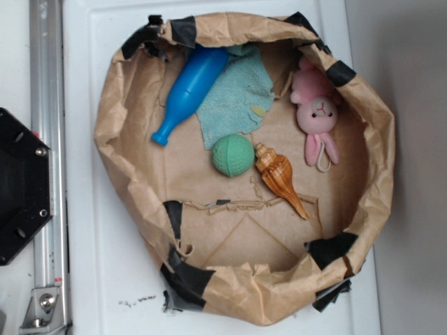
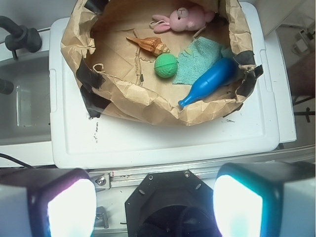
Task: Grab the shell.
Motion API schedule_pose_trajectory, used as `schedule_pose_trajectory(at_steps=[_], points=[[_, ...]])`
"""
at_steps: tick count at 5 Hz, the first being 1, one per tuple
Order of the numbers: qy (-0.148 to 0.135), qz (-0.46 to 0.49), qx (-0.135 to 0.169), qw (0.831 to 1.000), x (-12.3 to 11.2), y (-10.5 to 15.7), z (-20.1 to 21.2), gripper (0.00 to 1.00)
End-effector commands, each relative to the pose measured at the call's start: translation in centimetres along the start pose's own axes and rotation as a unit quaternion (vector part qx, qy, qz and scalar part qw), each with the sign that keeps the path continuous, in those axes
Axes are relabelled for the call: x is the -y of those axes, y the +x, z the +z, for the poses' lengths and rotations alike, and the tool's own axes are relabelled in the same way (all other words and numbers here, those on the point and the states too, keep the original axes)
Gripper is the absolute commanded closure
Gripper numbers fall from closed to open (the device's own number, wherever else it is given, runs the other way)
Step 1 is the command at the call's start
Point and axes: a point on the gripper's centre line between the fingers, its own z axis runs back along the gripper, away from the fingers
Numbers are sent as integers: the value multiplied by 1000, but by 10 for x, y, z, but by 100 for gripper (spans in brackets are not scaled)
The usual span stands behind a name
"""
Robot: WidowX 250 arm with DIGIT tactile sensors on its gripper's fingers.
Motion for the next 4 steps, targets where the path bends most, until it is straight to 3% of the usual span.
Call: schedule_pose_trajectory(at_steps=[1, 2, 4], points=[[0, 0, 0, 1000, 0, 0, 0, 0], [-16, -36, 31, 999, -29, 47, -37, 0], [-41, -119, 63, 990, -29, 137, -94, 0]])
